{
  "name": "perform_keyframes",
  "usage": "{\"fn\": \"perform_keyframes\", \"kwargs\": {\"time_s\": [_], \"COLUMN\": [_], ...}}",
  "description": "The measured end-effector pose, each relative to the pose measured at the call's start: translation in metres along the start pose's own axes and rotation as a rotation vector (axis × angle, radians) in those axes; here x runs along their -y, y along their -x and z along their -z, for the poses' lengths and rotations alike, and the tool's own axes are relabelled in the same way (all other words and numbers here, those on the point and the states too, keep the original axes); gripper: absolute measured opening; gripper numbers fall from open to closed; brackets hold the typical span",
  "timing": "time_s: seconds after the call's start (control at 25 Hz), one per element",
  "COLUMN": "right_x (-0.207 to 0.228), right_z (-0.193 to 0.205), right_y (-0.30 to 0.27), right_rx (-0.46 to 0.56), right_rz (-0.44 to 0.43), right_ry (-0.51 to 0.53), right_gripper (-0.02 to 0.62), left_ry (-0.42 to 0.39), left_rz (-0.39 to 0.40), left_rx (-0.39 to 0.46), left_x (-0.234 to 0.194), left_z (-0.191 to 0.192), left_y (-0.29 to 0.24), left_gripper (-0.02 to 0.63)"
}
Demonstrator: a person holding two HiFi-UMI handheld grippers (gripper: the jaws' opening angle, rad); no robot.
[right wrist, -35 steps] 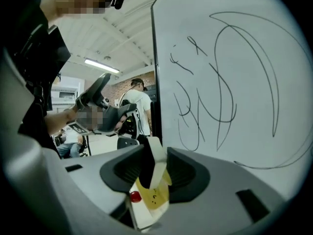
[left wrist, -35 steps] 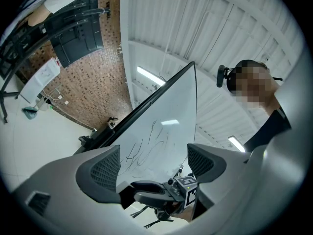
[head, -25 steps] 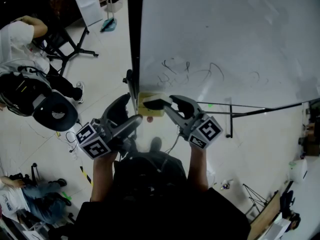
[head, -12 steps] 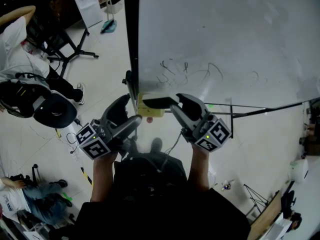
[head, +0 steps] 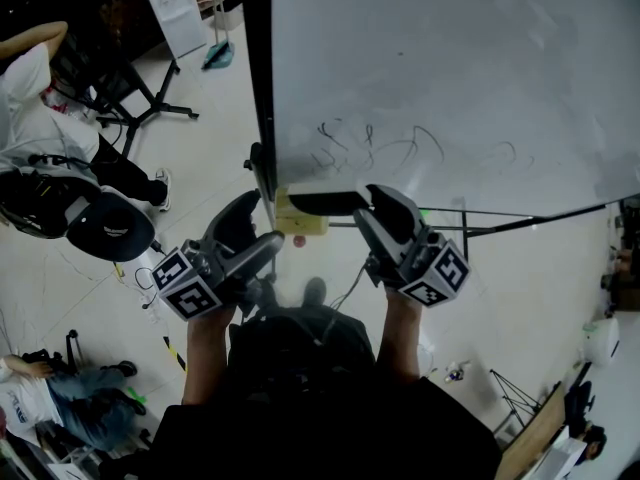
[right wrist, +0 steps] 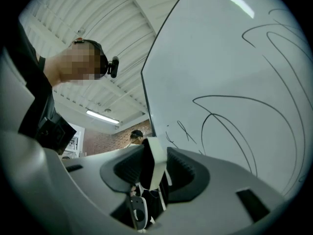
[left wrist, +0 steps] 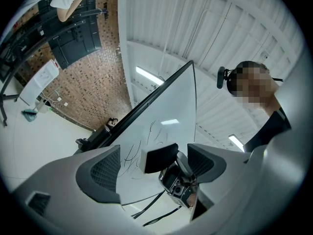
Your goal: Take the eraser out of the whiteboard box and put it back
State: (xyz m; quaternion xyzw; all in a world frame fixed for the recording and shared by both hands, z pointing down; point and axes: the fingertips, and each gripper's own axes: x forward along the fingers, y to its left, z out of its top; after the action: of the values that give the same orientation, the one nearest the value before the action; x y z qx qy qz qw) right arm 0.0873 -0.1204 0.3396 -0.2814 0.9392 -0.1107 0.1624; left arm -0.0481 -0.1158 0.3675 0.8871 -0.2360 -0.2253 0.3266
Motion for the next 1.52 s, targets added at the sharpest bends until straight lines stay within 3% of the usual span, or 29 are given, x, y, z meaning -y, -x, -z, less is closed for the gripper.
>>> {"fn": "perform_keyframes", "kwargs": {"time_s": [1.52], "right_x": [-0.015], "right_z": [-0.086], "right_y": [0.017], "right_rx": [0.392], "right_rz": [-0.113], "right_ry": [-0.223], "right_gripper": [0.163], "left_ry": [-0.028], "left_rz": [0.022], "left_rx": [-0.001], "left_x": [0.017], "left_z": [-0.002], "left_y": [-0.009], "left_gripper": [0.426]}}
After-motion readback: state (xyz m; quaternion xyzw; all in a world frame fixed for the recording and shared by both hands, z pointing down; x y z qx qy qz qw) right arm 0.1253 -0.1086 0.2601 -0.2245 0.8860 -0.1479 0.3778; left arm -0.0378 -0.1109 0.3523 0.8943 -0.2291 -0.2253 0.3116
